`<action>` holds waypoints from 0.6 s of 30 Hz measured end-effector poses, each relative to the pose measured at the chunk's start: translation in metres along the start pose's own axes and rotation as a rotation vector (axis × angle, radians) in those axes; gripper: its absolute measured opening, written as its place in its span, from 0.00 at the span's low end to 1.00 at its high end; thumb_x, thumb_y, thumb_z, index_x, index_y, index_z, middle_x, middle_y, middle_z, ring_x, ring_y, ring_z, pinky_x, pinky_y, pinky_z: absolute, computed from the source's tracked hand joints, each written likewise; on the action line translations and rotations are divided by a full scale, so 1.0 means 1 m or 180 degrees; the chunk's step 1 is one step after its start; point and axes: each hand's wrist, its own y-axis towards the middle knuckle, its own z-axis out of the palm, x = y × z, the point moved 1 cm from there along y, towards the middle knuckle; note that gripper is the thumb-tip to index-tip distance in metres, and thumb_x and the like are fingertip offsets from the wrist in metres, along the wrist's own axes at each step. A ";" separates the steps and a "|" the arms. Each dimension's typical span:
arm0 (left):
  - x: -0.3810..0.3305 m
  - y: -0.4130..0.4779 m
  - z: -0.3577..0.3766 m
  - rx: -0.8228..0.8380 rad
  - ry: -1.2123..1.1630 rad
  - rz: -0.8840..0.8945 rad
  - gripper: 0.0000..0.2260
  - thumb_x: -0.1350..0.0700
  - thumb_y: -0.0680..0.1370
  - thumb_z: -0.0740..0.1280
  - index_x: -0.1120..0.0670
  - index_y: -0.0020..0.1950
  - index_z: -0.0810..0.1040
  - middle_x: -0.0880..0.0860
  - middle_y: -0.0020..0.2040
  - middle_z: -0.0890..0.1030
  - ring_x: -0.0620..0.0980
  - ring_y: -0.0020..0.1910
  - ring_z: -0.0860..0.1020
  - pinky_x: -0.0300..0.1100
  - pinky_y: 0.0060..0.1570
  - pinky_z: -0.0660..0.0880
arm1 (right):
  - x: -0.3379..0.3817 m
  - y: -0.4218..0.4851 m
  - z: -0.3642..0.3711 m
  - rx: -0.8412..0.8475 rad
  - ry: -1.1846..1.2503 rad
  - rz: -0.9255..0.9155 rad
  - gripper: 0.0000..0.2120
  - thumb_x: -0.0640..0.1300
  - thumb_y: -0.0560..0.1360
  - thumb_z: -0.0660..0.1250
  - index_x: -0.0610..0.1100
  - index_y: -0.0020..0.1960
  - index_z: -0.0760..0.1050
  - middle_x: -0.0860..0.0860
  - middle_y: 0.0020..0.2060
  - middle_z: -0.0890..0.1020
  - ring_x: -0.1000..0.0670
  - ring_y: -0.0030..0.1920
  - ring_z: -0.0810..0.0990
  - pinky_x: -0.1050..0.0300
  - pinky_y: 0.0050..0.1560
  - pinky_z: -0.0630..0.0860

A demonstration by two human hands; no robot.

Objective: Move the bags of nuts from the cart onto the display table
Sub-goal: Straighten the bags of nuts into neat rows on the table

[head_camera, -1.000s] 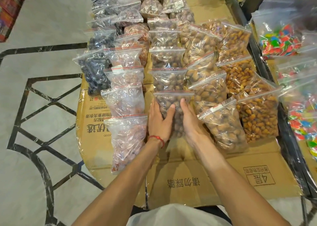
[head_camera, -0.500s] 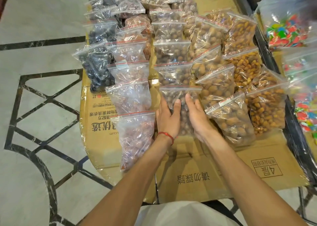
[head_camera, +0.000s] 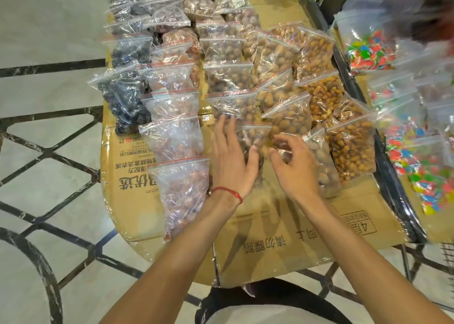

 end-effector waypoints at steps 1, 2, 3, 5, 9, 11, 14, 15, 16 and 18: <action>-0.002 0.000 -0.001 0.0052 0.0098 0.0188 0.31 0.52 0.81 0.65 0.58 0.82 0.60 0.58 0.81 0.59 0.55 0.81 0.56 0.42 0.80 0.48 | -0.002 -0.002 -0.009 0.0020 -0.0304 -0.0226 0.19 0.52 0.80 0.66 0.49 0.68 0.78 0.54 0.65 0.80 0.51 0.64 0.79 0.48 0.66 0.77; -0.004 -0.001 -0.004 0.0135 0.0156 0.0319 0.29 0.50 0.81 0.65 0.57 0.80 0.62 0.57 0.79 0.63 0.56 0.79 0.60 0.45 0.80 0.54 | -0.002 -0.004 -0.019 0.0021 -0.0687 -0.0472 0.19 0.52 0.80 0.66 0.48 0.69 0.78 0.54 0.66 0.79 0.51 0.66 0.77 0.49 0.67 0.75; -0.006 -0.001 -0.006 0.0220 0.0219 0.0418 0.28 0.49 0.81 0.64 0.57 0.79 0.65 0.57 0.77 0.66 0.56 0.77 0.64 0.47 0.78 0.60 | -0.003 -0.004 -0.030 -0.0011 -0.1105 -0.0716 0.19 0.52 0.80 0.66 0.47 0.70 0.78 0.53 0.67 0.79 0.51 0.67 0.77 0.50 0.68 0.74; -0.010 -0.003 -0.009 0.0298 0.0619 0.0722 0.27 0.47 0.80 0.64 0.58 0.76 0.69 0.57 0.72 0.71 0.57 0.72 0.69 0.51 0.73 0.68 | -0.012 -0.002 -0.047 -0.0103 -0.1766 -0.1117 0.21 0.52 0.79 0.69 0.44 0.69 0.79 0.49 0.66 0.81 0.48 0.67 0.77 0.48 0.69 0.72; -0.020 -0.010 -0.008 0.0432 0.1890 0.1375 0.26 0.45 0.80 0.62 0.57 0.75 0.71 0.58 0.70 0.75 0.60 0.69 0.71 0.56 0.67 0.70 | -0.035 0.005 -0.072 -0.0077 -0.2255 -0.1292 0.22 0.54 0.79 0.69 0.41 0.67 0.80 0.45 0.65 0.83 0.44 0.68 0.78 0.46 0.70 0.70; -0.027 -0.013 -0.002 0.0573 0.2308 0.1501 0.27 0.42 0.79 0.61 0.55 0.75 0.72 0.57 0.71 0.75 0.60 0.71 0.71 0.56 0.66 0.69 | -0.048 0.009 -0.082 -0.0041 -0.2293 -0.1394 0.23 0.53 0.78 0.69 0.39 0.67 0.80 0.42 0.64 0.82 0.41 0.67 0.79 0.44 0.70 0.71; -0.043 -0.018 0.016 0.0617 0.2601 0.1458 0.28 0.39 0.78 0.60 0.53 0.73 0.74 0.56 0.72 0.76 0.59 0.70 0.73 0.55 0.62 0.70 | -0.072 0.020 -0.100 0.0024 -0.2298 -0.1623 0.21 0.54 0.79 0.68 0.40 0.64 0.80 0.42 0.62 0.82 0.40 0.65 0.79 0.42 0.71 0.70; -0.050 -0.019 0.024 0.0616 0.2694 0.1375 0.28 0.39 0.78 0.60 0.53 0.73 0.73 0.55 0.72 0.76 0.58 0.70 0.73 0.55 0.63 0.70 | -0.081 0.024 -0.107 0.0055 -0.2293 -0.1707 0.21 0.55 0.79 0.67 0.41 0.64 0.80 0.42 0.62 0.82 0.41 0.65 0.78 0.43 0.71 0.69; -0.057 -0.021 0.032 0.0612 0.2779 0.1280 0.28 0.39 0.79 0.59 0.53 0.73 0.73 0.55 0.72 0.75 0.58 0.71 0.73 0.55 0.63 0.71 | -0.089 0.029 -0.116 0.0088 -0.2230 -0.1802 0.21 0.55 0.79 0.67 0.42 0.65 0.80 0.43 0.63 0.82 0.42 0.65 0.78 0.45 0.71 0.68; -0.074 -0.026 0.051 0.0597 0.2865 0.1069 0.27 0.39 0.79 0.59 0.53 0.73 0.73 0.56 0.72 0.75 0.59 0.71 0.72 0.55 0.64 0.71 | -0.105 0.041 -0.133 0.0182 -0.2105 -0.1965 0.21 0.55 0.79 0.66 0.42 0.65 0.80 0.43 0.64 0.81 0.42 0.67 0.76 0.46 0.70 0.66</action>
